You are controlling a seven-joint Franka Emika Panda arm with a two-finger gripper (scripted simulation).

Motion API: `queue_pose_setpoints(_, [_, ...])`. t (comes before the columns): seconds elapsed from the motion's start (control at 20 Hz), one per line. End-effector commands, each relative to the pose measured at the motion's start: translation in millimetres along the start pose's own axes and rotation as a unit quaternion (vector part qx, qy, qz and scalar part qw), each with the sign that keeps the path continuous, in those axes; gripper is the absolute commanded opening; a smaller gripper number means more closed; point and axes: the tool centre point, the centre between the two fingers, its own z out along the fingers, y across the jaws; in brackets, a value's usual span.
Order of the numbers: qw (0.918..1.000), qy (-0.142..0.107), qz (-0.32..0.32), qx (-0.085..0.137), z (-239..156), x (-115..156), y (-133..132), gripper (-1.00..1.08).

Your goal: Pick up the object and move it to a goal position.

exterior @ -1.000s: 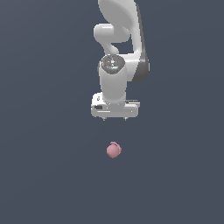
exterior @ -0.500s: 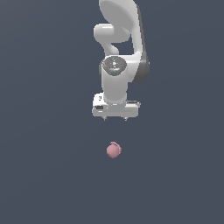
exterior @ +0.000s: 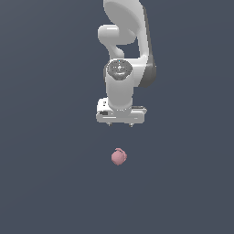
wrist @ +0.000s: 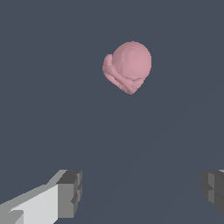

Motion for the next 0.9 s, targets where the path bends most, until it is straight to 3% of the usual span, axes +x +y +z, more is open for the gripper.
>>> queue_pose_setpoints(0.0, [0.9999,0.001,0.01,0.0,1,4,0,1.0])
queue_pose_setpoints(0.45, [0.9964,0.006,0.084,-0.001,11,33,2,1.0])
queue_pose_setpoints(0.85, [0.9822,0.015,0.187,-0.003,29,71,4,1.0])
